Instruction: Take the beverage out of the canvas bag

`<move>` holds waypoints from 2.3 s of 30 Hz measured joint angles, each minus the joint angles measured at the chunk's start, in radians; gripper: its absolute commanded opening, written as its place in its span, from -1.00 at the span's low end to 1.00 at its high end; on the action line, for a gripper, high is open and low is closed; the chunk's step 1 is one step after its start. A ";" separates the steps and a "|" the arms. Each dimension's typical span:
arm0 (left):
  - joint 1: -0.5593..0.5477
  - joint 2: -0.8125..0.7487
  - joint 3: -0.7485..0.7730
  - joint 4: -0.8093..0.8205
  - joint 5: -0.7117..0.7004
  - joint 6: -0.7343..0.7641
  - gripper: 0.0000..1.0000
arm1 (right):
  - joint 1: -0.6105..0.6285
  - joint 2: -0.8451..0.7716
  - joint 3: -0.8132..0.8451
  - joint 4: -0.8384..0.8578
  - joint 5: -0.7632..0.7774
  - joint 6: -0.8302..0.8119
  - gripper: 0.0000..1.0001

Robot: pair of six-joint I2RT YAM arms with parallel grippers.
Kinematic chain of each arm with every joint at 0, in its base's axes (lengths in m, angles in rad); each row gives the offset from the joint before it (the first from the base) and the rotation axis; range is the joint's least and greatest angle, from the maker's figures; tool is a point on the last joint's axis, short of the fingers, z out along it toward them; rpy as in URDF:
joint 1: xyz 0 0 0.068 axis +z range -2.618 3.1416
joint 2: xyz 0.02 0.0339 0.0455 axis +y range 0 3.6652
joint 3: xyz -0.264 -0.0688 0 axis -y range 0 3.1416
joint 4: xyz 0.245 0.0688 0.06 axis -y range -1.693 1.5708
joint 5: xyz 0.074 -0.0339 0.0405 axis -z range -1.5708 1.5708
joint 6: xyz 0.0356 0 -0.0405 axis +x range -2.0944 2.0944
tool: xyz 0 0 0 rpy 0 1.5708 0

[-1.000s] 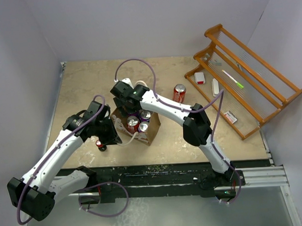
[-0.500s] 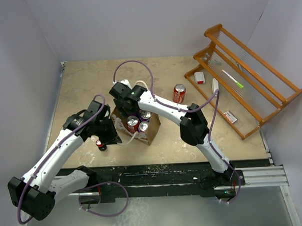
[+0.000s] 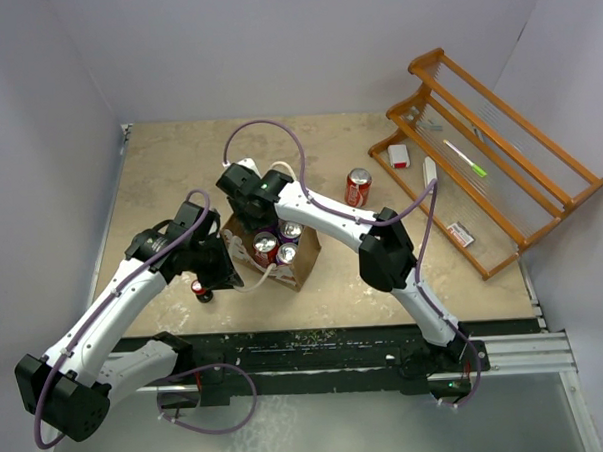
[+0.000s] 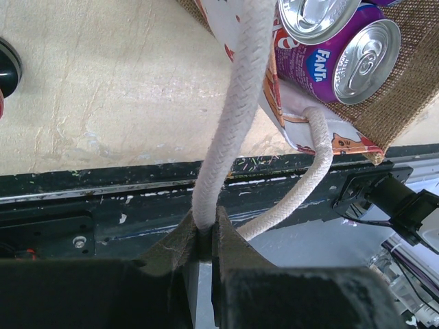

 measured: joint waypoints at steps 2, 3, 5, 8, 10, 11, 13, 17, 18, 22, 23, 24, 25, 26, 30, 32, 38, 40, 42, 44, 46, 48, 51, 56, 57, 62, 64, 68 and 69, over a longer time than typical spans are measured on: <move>0.000 0.000 0.000 0.000 0.000 0.002 -1.00 | 0.000 0.000 0.002 0.000 -0.002 -0.003 0.16; 0.000 0.000 0.000 0.000 0.000 0.003 -1.00 | 0.000 0.000 0.002 0.000 -0.002 -0.003 0.11; 0.000 0.000 0.000 0.000 0.000 0.004 -1.00 | 0.000 0.000 0.004 -0.001 -0.003 -0.005 0.04; 0.000 0.000 0.000 0.000 0.000 0.005 -1.00 | 0.000 0.000 0.013 -0.005 -0.008 -0.008 -0.02; 0.000 0.000 0.000 0.000 0.000 0.005 -1.00 | 0.000 -0.001 0.017 -0.004 -0.019 -0.008 -0.13; 0.000 0.000 0.000 0.000 0.000 0.005 -1.00 | 0.000 -0.003 0.017 -0.003 -0.026 -0.007 -0.19; 0.000 0.000 0.000 0.000 0.000 0.006 -1.00 | 0.000 -0.010 0.017 -0.002 -0.034 -0.006 -0.26; 0.000 0.000 0.000 -0.001 0.000 0.008 -1.00 | -0.001 -0.067 0.003 0.016 -0.056 0.003 -0.30; 0.000 0.000 0.000 -0.001 0.000 0.008 -1.00 | -0.001 -0.093 -0.007 0.024 -0.059 0.007 -0.31; 0.000 -0.002 0.000 -0.001 0.000 0.008 -1.00 | -0.001 -0.213 -0.031 0.055 -0.070 0.033 -0.39; 0.000 -0.003 0.000 -0.001 0.000 0.008 -1.00 | -0.001 -0.240 -0.032 0.062 -0.071 0.040 -0.42; 0.000 -0.004 0.000 -0.001 0.001 0.007 -1.00 | -0.001 -0.266 -0.035 0.074 -0.073 0.048 -0.44; 0.000 -0.005 0.000 -0.001 0.000 0.007 -1.00 | -0.002 -0.296 -0.042 0.087 -0.075 0.058 -0.45; 0.000 -0.007 0.000 -0.001 0.000 0.007 -1.00 | -0.002 -0.319 -0.049 0.096 -0.077 0.067 -0.45; 0.000 -0.011 0.000 -0.001 0.001 0.006 -1.00 | -0.010 -0.404 -0.114 0.137 -0.084 0.107 -0.59; 0.000 -0.013 0.000 -0.001 0.001 0.006 -1.00 | -0.019 -0.438 -0.165 0.156 -0.099 0.127 -0.69; 0.000 -0.016 -0.001 0.000 0.001 0.003 -1.00 | -0.090 -0.581 -0.439 0.239 -0.193 0.213 -0.85; 0.000 -0.018 -0.001 0.000 0.002 0.004 -1.00 | -0.122 -0.636 -0.536 0.276 -0.221 0.239 -0.86; 0.000 -0.018 -0.001 0.000 0.002 0.003 -1.00 | -0.151 -0.705 -0.634 0.314 -0.245 0.260 -0.89; 0.000 -0.018 -0.002 0.000 0.005 0.004 -1.00 | -0.174 -0.767 -0.700 0.337 -0.258 0.271 -0.94; 0.000 -0.018 -0.002 0.001 0.005 0.004 -1.00 | -0.188 -0.826 -0.743 0.353 -0.261 0.274 -1.00; 0.000 -0.017 -0.002 0.002 0.006 0.004 -1.00 | -0.191 -0.887 -0.774 0.362 -0.257 0.276 -1.00; 0.000 -0.013 -0.002 0.006 0.009 0.004 -1.00 | -0.190 -0.971 -0.812 0.369 -0.229 0.277 -1.00; 0.000 0.006 -0.002 0.016 0.014 0.004 -1.00 | -0.190 -1.083 -0.881 0.341 -0.121 0.289 -1.00; 0.000 0.010 -0.002 0.018 0.016 0.004 -1.00 | -0.191 -1.094 -0.890 0.330 -0.099 0.293 -1.00; 0.000 0.023 -0.002 0.022 0.024 0.005 -1.00 | -0.194 -1.112 -0.934 0.260 0.040 0.335 -1.00; 0.000 0.023 -0.002 0.022 0.024 0.005 -1.00 | -0.195 -1.106 -0.950 0.237 0.085 0.348 -1.00; 0.000 0.023 -0.002 0.022 0.025 0.004 -1.00 | -0.203 -1.061 -0.962 0.194 0.155 0.352 -1.00; 0.000 0.023 -0.002 0.022 0.025 0.004 -1.00 | -0.206 -1.043 -0.962 0.193 0.168 0.349 -1.00</move>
